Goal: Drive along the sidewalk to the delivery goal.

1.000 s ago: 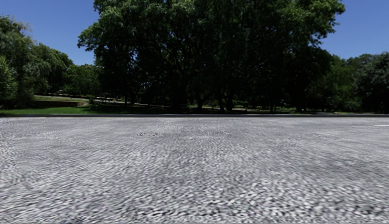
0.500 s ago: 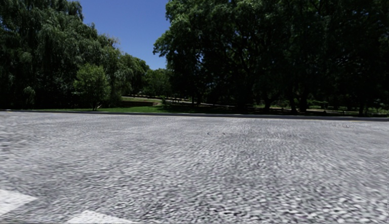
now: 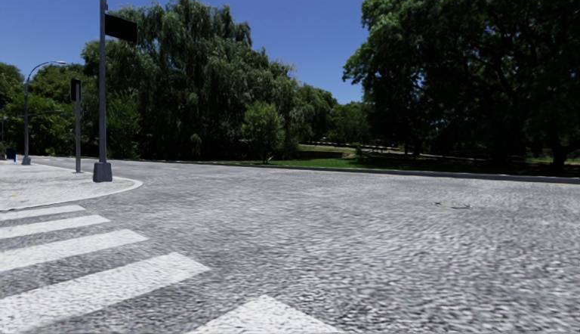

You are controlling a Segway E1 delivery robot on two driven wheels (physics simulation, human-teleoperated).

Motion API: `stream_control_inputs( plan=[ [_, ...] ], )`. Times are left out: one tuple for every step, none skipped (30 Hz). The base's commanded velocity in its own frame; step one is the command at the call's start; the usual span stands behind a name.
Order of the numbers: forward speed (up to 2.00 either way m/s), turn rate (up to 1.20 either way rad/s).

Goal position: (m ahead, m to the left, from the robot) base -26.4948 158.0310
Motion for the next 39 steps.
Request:
stream_control_inputs(
  plan=[
    [0.00, 1.01],
    [0.00, 1.01],
    [0.00, 1.01],
    [0.00, 1.01],
    [0.00, 1.01],
    [0.00, 1.01],
    [0.00, 1.01],
    [0.00, 1.01],
    [0.00, 1.01],
    [0.00, 1.01],
    [0.00, 1.01],
    [0.00, 1.01],
    [0.01, 1.01],
    [0.78, 1.01],
    [0.95, 0.90],
    [0.95, 0.90],
    [1.01, 0.86],
    [1.03, 0.84],
    [1.06, 0.84],
    [1.11, 0.84],
    [1.11, 0.84],
    [1.19, 0.84],
    [1.30, 0.84],
    [1.42, 0.84],
    [1.42, 0.84],
    [1.51, 0.84],
    [1.55, 0.84],
    [1.56, 0.84],
    [1.57, 0.84],
    [1.57, 0.84],
    [1.59, 0.84],
    [1.61, 0.84],
    [1.65, 0.86],
    [1.65, 0.86],
    [1.69, 0.88],
    [1.73, 0.89],
    [1.75, 0.89],
    [1.75, 0.89],
    [1.77, 0.89]
  ],
)
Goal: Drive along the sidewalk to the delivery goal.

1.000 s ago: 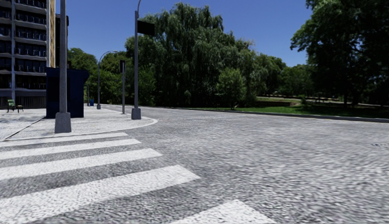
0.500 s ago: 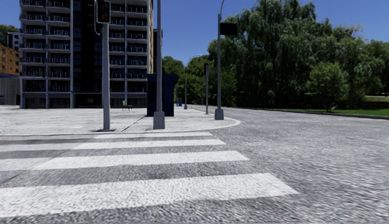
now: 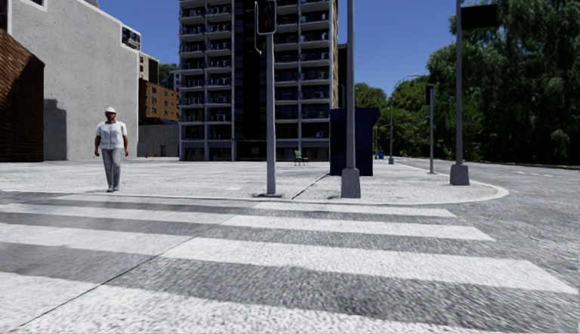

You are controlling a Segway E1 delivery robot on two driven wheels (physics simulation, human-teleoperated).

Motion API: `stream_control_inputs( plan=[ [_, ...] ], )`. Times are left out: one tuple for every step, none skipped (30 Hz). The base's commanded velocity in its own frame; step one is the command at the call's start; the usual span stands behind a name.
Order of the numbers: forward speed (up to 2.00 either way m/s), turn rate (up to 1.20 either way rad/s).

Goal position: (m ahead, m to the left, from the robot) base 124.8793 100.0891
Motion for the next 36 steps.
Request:
stream_control_inputs(
  plan=[
    [1.79, 0.89],
    [1.80, 0.89],
    [1.80, 0.89],
    [1.80, 0.89],
    [1.80, 0.89],
    [1.80, 0.83],
    [1.80, 0.63],
    [1.80, 0.63],
    [1.80, 0.37],
    [1.80, 0.09],
    [1.80, 0.00],
    [1.80, 0.38],
    [1.80, 0.38],
    [1.80, 0.43],
    [1.80, 0.44],
    [1.80, 0.45],
    [1.80, 0.45],
    [1.80, 0.45],
    [1.80, 0.43],
    [1.80, 0.29],
    [1.80, 0.06],
    [1.80, 0.06],
    [1.80, 0.00],
    [1.80, 0.00],
    [1.80, 0.00],
    [1.80, 0.10],
    [1.80, 0.10],
    [1.80, 0.12],
    [1.80, 0.13],
    [1.80, 0.13],
    [1.80, 0.13],
    [1.80, 0.13],
    [1.80, 0.14],
    [1.88, 0.23],
    [1.89, 0.24],
    [1.89, 0.24]
  ],
)
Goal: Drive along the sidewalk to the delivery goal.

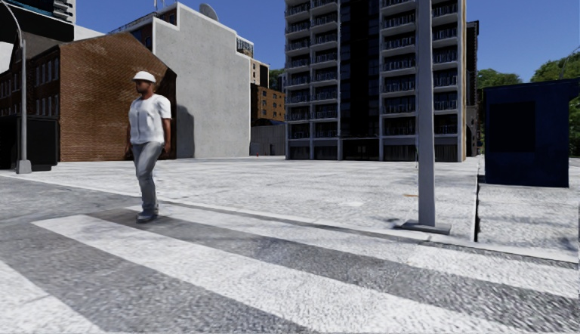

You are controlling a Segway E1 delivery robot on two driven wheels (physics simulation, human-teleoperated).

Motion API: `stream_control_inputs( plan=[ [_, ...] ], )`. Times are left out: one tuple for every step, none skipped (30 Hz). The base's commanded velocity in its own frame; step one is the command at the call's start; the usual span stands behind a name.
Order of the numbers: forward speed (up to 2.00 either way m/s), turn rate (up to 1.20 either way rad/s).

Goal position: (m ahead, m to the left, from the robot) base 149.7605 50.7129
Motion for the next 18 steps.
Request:
stream_control_inputs(
  plan=[
    [1.90, 0.24],
    [1.90, 0.24],
    [1.90, 0.24],
    [1.92, 0.24],
    [1.93, 0.24],
    [1.96, 0.24],
    [1.96, 0.24],
    [1.97, 0.24],
    [1.97, 0.24],
    [1.98, 0.24],
    [1.98, 0.24],
    [1.98, 0.24],
    [1.98, 0.24],
    [1.98, 0.24],
    [1.98, 0.24],
    [1.98, 0.24],
    [1.98, 0.24],
    [1.98, 0.24]
  ],
)
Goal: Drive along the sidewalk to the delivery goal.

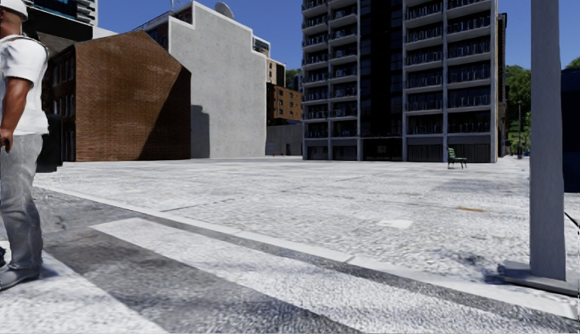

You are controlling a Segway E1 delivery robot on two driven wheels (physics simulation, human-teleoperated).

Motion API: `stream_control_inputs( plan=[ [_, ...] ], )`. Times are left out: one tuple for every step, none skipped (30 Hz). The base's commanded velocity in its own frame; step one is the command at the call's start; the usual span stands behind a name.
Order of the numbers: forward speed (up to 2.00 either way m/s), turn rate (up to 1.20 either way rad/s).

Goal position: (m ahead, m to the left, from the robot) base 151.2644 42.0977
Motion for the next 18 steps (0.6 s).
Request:
stream_control_inputs(
  plan=[
    [1.98, 0.24],
    [1.98, 0.26],
    [1.98, 0.26],
    [1.98, 0.33],
    [1.98, 0.35],
    [1.98, 0.36],
    [1.98, 0.36],
    [1.98, 0.36],
    [1.98, 0.36],
    [1.98, 0.36],
    [1.98, 0.36],
    [1.98, 0.36],
    [1.98, 0.36],
    [1.98, 0.34],
    [1.98, 0.00],
    [2.00, 0.00],
    [2.00, 0.00],
    [2.00, 0.00]
  ],
)
